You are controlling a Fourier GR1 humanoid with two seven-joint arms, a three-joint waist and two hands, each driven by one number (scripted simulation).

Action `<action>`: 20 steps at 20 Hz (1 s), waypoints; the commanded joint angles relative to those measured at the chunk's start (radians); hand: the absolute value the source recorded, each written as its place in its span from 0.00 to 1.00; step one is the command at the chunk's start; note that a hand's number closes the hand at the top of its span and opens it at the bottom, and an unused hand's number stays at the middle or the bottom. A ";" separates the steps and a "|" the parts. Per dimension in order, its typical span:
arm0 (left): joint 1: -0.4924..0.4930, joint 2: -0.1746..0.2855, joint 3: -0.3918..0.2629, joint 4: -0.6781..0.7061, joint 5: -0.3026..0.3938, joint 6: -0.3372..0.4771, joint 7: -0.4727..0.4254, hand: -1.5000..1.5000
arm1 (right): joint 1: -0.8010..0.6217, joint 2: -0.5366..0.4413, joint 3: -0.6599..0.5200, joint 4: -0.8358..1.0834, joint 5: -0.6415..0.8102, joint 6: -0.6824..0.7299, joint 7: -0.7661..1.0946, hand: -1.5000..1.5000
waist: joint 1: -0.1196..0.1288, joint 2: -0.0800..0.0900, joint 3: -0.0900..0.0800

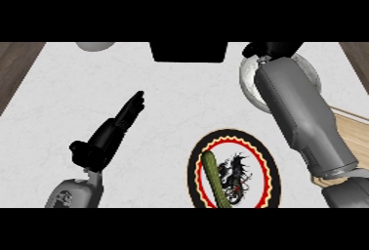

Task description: Pick the cupcake from the plate and place it in the bowl

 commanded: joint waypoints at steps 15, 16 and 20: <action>0.008 0.008 0.013 0.007 -0.009 -0.024 -0.013 0.50 | 0.064 -0.096 -0.321 0.167 -0.372 -0.079 -0.408 0.00 | 0.002 0.002 0.001; 0.019 -0.006 0.023 0.028 0.002 -0.018 -0.036 0.50 | 0.102 -0.077 -0.310 0.148 -0.367 -0.130 -0.436 0.00 | -0.002 0.001 0.001; 0.062 -0.004 -0.010 -0.018 -0.026 -0.018 -0.030 0.50 | 0.097 -0.096 -0.346 0.113 -0.395 -0.231 -0.440 0.00 | -0.002 -0.003 0.001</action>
